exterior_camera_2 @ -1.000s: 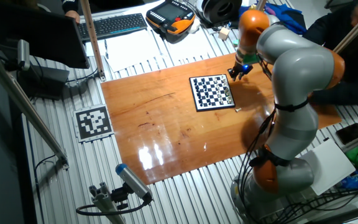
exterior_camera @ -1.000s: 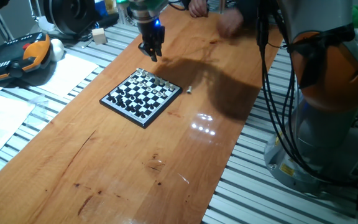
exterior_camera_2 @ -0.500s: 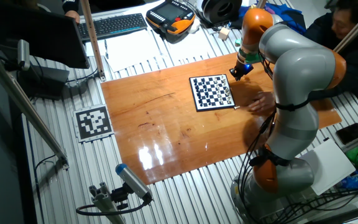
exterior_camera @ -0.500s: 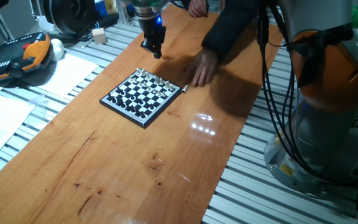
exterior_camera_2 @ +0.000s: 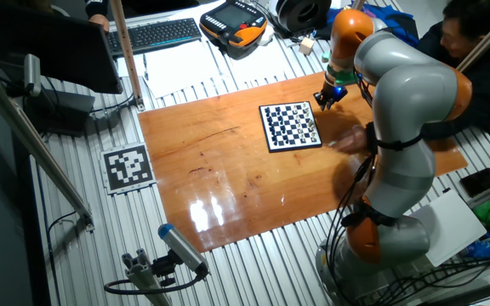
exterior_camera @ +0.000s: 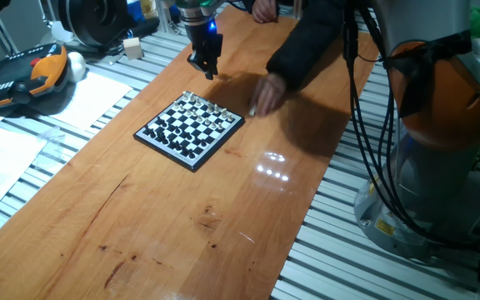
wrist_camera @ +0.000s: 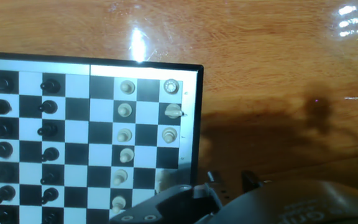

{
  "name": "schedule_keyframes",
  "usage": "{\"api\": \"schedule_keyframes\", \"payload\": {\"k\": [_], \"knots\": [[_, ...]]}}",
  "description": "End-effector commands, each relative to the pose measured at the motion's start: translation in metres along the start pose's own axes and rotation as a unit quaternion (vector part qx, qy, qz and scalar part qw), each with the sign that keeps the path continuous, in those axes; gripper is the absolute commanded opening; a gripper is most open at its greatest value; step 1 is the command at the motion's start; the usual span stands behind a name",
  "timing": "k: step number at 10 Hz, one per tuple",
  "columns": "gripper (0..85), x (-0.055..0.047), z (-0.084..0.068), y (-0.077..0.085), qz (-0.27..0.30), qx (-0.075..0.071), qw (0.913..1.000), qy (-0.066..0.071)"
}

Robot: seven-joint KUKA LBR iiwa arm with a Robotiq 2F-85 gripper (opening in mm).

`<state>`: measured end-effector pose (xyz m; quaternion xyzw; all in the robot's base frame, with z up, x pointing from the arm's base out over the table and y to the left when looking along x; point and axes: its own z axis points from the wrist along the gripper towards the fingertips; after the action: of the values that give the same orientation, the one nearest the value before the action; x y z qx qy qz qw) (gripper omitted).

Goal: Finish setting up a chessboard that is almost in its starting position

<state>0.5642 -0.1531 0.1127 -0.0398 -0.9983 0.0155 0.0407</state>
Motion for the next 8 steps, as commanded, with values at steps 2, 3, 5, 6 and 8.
{"api": "schedule_keyframes", "payload": {"k": [2,3,5,6,8], "knots": [[34.0,0.0000,0.0000,-0.0001,-0.007,0.005,1.0000,-0.001],[34.0,0.0000,0.0000,-0.0001,-0.011,-0.002,0.9999,0.004],[34.0,0.0000,0.0000,-0.0001,-0.013,-0.007,0.9999,0.005],[34.0,0.0000,0.0000,-0.0001,-0.013,-0.007,0.9999,0.004],[34.0,0.0000,0.0000,-0.0001,-0.012,-0.004,0.9999,0.002]]}}
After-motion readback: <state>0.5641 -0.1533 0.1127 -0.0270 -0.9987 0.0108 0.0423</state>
